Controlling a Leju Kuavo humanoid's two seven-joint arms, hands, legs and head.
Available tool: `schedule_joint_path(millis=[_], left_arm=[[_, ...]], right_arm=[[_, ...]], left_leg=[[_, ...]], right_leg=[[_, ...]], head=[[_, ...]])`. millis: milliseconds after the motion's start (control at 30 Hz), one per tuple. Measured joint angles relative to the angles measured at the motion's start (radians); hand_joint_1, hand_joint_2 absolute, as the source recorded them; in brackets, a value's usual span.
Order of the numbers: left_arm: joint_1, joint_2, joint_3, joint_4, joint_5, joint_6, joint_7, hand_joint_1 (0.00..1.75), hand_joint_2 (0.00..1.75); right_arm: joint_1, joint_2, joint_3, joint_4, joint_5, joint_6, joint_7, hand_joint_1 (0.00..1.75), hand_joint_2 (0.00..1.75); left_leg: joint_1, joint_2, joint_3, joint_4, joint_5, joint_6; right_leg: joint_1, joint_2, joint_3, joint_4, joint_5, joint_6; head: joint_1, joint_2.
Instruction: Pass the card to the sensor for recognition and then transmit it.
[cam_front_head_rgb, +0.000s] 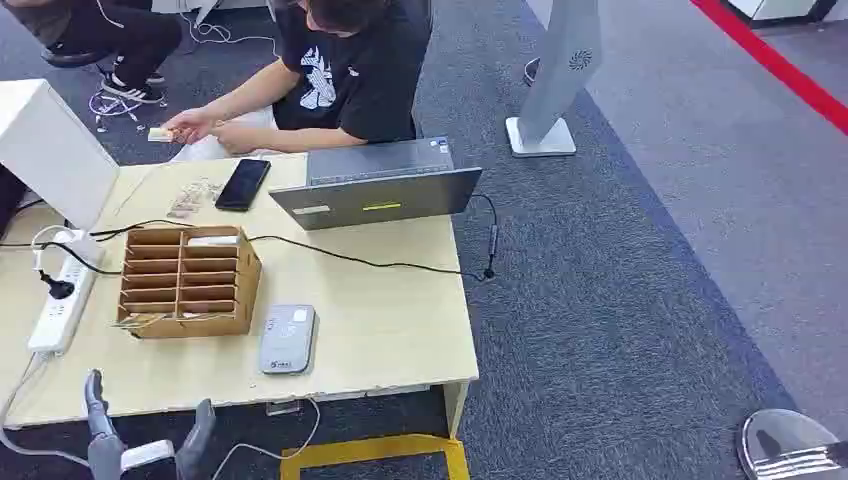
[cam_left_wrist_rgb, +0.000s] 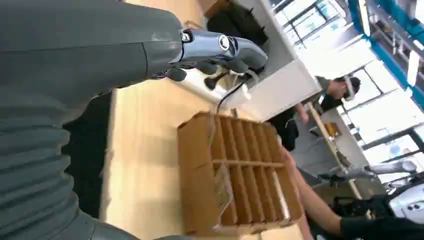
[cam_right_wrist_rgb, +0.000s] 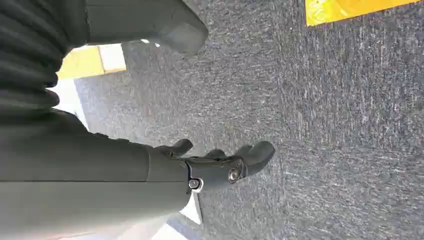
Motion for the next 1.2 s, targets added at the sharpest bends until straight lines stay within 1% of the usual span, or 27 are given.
schedule_joint_path(millis=[33,133,200,333,433,500,567,600,667,733,800,867,933,1000,1100,1200], left_arm=[[-0.01,0.011,0.0,-0.032,-0.023,-0.003,0.03,0.0,1.75],[-0.051,0.074,0.002,-0.093,-0.115,-0.01,0.082,0.0,1.75],[-0.077,0.106,0.007,-0.112,-0.142,-0.013,0.101,0.0,1.75],[-0.144,0.165,0.035,-0.114,-0.179,-0.034,0.146,0.0,1.75],[-0.175,0.192,0.046,-0.114,-0.181,-0.04,0.153,0.0,1.75],[-0.182,0.201,0.052,-0.114,-0.183,-0.04,0.154,0.0,1.75],[-0.196,0.209,0.054,-0.112,-0.207,-0.033,0.159,0.0,1.75],[-0.213,0.219,0.055,-0.106,-0.226,-0.031,0.171,0.0,1.75],[-0.27,0.244,0.064,-0.075,-0.261,-0.034,0.203,0.0,1.75],[-0.344,0.268,0.075,-0.022,-0.304,-0.037,0.235,0.0,1.75],[-0.417,0.293,0.078,0.049,-0.396,-0.023,0.267,0.0,1.75],[-0.498,0.316,0.078,0.151,-0.514,0.006,0.293,0.0,1.75],[-0.57,0.334,0.079,0.236,-0.566,0.03,0.297,0.0,1.75],[-0.631,0.337,0.087,0.317,-0.605,0.037,0.286,0.0,1.75],[-0.689,0.331,0.088,0.398,-0.658,0.038,0.27,0.0,1.75],[-0.724,0.311,0.088,0.443,-0.691,0.039,0.258,0.0,1.75]], right_arm=[[-0.001,0.0,0.003,0.0,0.005,0.0,0.0,0.0,1.75],[-0.006,0.0,0.021,0.0,0.022,0.002,0.007,0.0,1.75],[-0.01,0.0,0.027,0.0,0.026,0.008,0.011,0.0,1.75],[-0.02,0.0,0.047,0.0,0.043,0.017,0.027,0.0,1.75],[-0.023,-0.001,0.053,0.0,0.044,0.017,0.028,0.0,1.75],[-0.024,-0.001,0.058,0.0,0.044,0.017,0.028,0.0,1.75],[-0.025,-0.001,0.063,0.0,0.054,0.018,0.03,0.0,1.75],[-0.027,-0.001,0.069,0.0,0.061,0.019,0.037,0.0,1.75],[-0.033,-0.001,0.078,0.0,0.076,0.019,0.049,0.0,1.75],[-0.041,-0.002,0.089,-0.002,0.089,0.019,0.057,0.0,1.75],[-0.049,-0.002,0.099,-0.005,0.104,0.02,0.064,0.0,1.75],[-0.056,-0.003,0.109,-0.008,0.118,0.026,0.066,0.0,1.75],[-0.064,-0.003,0.118,-0.011,0.127,0.027,0.064,0.0,1.75],[-0.067,-0.003,0.124,-0.013,0.131,0.027,0.06,0.0,1.75],[-0.069,-0.003,0.126,-0.016,0.134,0.027,0.049,0.0,1.75],[-0.07,-0.003,0.127,-0.016,0.138,0.027,0.045,0.0,1.75]], left_leg=[[0.0,0.0,0.0,0.0,0.0,0.0],[0.0,0.0,0.0,0.0,0.001,-0.001],[0.0,0.0,0.0,0.0,0.002,-0.001],[0.0,0.0,0.0,0.0,0.003,-0.001],[0.0,0.0,0.0,0.0,0.003,-0.001],[0.0,0.0,0.0,0.0,0.003,-0.001],[0.0,0.0,0.0,0.0,0.003,-0.001],[0.0,-0.001,0.0,0.0,0.003,-0.001],[0.0,-0.001,0.0,0.0,0.003,0.0],[0.0,-0.001,0.0,0.0,0.005,-0.001],[0.0,-0.001,0.0,0.0,0.006,-0.002],[0.0,-0.001,-0.001,0.0,0.008,-0.003],[0.0,-0.001,0.0,0.0,0.008,-0.004],[0.0,-0.001,-0.001,0.0,0.009,-0.003],[0.0,-0.001,-0.001,0.0,0.009,-0.003],[0.0,-0.001,-0.001,0.0,0.009,-0.003]], right_leg=[[0.0,0.0,0.0,0.0,0.0,0.0],[0.0,0.0,0.0,0.001,0.0,0.0],[0.0,0.0,0.0,0.001,0.0,0.0],[0.0,0.0,0.0,0.001,0.001,0.0],[0.0,0.0,0.0,0.001,0.001,0.0],[0.0,0.0,0.0,0.001,0.001,0.0],[0.0,0.0,0.0,0.001,0.001,0.0],[0.0,0.0,0.0,0.001,0.001,0.0],[0.0,-0.001,0.0,0.001,0.001,0.001],[0.0,-0.001,0.0,0.001,0.004,0.0],[0.0,-0.001,-0.001,0.001,0.005,-0.001],[0.0,-0.001,-0.001,0.001,0.006,-0.001],[0.0,0.0,-0.001,0.002,0.007,-0.002],[0.0,0.0,-0.001,0.002,0.008,-0.002],[0.0,0.0,-0.002,0.001,0.008,-0.001],[0.0,0.0,-0.002,0.001,0.008,-0.001]], head=[[0.0,0.0],[0.0,0.0],[-0.001,0.0],[0.0,0.0],[0.0,0.0],[0.0,0.0],[0.0,0.0],[0.0,0.0],[0.0,0.0],[0.0,0.0],[0.0,0.0],[0.0,0.0],[0.0,0.0],[0.0,0.0],[0.0,0.0],[0.0,0.0]])
